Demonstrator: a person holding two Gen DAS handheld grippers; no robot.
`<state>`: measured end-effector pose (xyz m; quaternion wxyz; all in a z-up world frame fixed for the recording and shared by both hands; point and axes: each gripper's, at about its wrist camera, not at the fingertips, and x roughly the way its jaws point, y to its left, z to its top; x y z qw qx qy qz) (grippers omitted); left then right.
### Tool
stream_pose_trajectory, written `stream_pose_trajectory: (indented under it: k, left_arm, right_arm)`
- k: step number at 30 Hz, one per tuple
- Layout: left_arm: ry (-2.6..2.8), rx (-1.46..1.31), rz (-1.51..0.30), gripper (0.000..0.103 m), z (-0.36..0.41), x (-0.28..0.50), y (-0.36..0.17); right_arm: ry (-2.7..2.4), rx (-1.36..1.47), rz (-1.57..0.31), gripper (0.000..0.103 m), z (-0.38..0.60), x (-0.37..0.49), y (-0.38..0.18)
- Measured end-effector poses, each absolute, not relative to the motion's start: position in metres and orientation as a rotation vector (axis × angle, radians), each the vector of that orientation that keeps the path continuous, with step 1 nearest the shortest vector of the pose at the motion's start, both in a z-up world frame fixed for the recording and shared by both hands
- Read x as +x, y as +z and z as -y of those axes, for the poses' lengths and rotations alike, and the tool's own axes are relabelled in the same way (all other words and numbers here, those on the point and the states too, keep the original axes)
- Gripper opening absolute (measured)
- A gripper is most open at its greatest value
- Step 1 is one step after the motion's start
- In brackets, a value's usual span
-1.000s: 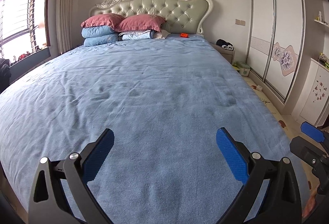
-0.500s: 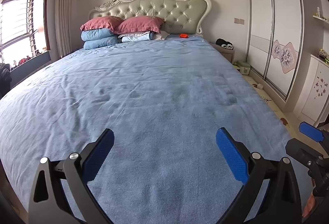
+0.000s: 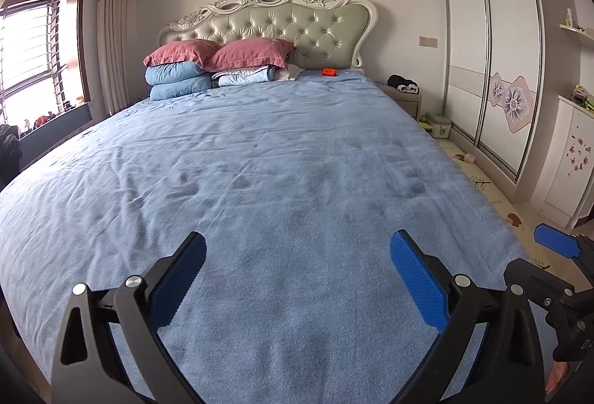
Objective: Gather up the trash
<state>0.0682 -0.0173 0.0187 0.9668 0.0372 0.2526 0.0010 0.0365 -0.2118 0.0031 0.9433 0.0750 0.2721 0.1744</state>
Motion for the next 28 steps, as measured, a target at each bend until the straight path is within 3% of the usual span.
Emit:
stream_pose_trajectory:
  k: [28]
  left_arm:
    - [0.008,0.026,-0.487,0.099,-0.006,0.062,0.044]
  right_arm:
    - [0.375,0.077,-0.475,0.095,0.196,0.029,0.038]
